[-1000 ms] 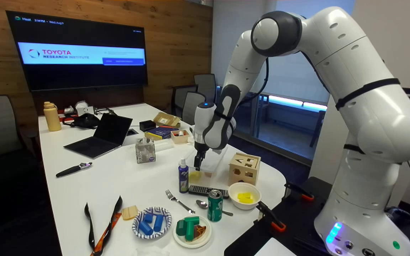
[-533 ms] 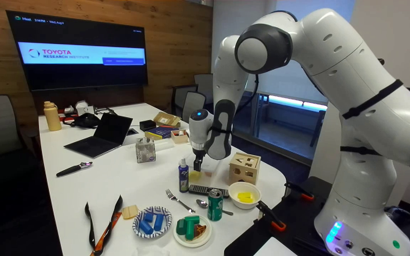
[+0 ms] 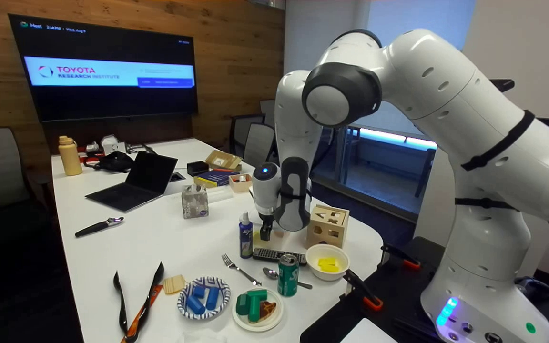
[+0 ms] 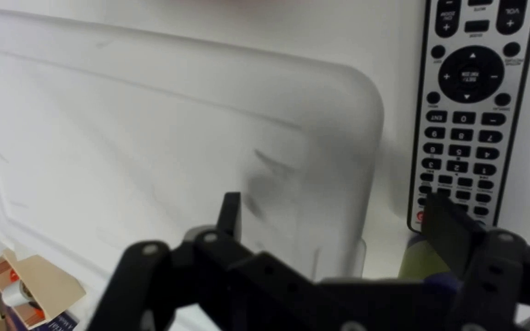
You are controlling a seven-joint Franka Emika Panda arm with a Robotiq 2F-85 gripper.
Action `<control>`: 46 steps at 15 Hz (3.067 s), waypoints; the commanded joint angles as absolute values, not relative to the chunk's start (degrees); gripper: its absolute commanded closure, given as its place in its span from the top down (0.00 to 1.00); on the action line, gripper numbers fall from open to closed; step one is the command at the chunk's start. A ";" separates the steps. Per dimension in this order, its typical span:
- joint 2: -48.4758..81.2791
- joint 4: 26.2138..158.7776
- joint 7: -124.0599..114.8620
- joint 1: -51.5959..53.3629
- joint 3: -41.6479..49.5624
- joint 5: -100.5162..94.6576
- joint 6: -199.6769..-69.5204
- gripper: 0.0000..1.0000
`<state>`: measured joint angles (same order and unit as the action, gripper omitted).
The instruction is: Take the lid off of the plastic container
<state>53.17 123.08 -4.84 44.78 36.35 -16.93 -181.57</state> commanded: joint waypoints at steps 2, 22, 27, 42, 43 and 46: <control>56.74 122.69 -3.35 46.39 38.47 -11.65 -185.29 0.74; 42.55 123.13 8.86 22.01 17.80 -13.36 -175.94 0.10; 39.87 122.95 8.27 20.01 15.67 -15.19 -171.84 0.10; 35.72 118.71 22.85 -5.13 -8.17 -7.53 -148.14 0.10; 35.78 118.34 24.02 -6.01 -8.82 -6.71 -146.80 0.10; 36.16 116.88 27.71 -8.37 -10.61 -4.20 -141.97 0.10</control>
